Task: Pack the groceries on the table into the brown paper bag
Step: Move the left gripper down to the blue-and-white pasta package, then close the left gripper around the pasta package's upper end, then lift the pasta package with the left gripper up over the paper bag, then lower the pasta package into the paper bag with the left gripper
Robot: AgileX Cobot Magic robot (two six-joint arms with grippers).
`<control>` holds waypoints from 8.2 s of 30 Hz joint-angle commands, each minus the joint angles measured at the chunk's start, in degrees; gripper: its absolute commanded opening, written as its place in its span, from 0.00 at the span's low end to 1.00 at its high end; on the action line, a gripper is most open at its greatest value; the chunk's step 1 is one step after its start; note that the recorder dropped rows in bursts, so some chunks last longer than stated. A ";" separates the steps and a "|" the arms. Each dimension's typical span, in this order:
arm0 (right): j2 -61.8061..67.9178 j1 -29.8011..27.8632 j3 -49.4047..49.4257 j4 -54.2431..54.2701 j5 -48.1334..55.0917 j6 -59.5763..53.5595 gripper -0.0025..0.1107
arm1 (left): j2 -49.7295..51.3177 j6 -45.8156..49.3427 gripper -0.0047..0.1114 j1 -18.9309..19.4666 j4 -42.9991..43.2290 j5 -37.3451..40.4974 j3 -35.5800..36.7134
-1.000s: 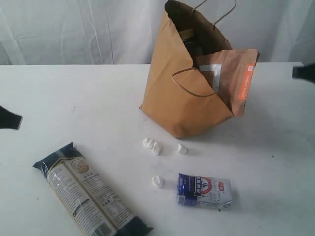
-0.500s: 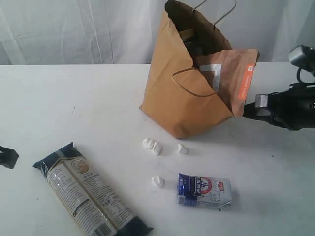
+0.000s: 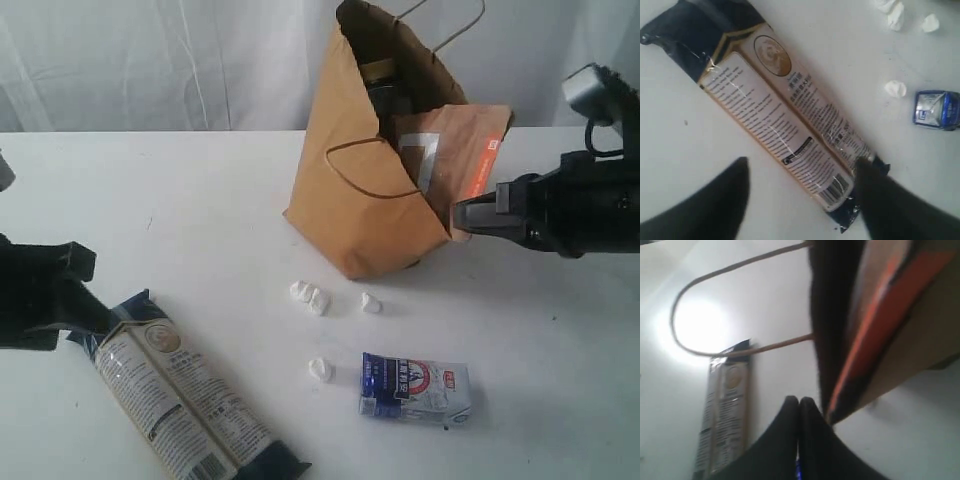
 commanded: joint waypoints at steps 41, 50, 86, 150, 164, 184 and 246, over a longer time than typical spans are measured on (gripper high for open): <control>-20.10 0.25 0.12 0.27 16.29 -3.69 0.02 | 22.66 4.41 0.94 0.15 1.10 -15.48 -8.94; -20.10 0.25 0.12 0.27 16.13 -1.78 0.02 | 27.95 2.66 0.94 0.28 -0.91 14.17 -24.61; -20.10 0.25 0.12 0.27 -10.79 -1.99 0.02 | 39.32 -92.43 0.94 -25.90 45.27 4.21 -18.35; -20.10 0.25 0.12 0.27 16.17 8.71 0.02 | 13.79 35.69 0.04 0.91 -64.33 -1.27 -35.24; -16.57 0.25 0.12 0.27 18.04 4.28 0.02 | 19.02 71.63 0.04 0.22 -75.87 14.06 -37.87; -6.43 0.25 0.12 0.27 22.09 -3.00 0.02 | 29.42 98.48 0.04 -14.25 -75.87 8.79 -53.12; -5.57 0.25 0.12 0.27 18.90 -5.64 0.02 | 45.13 128.49 0.26 -28.19 -71.84 -49.82 -52.39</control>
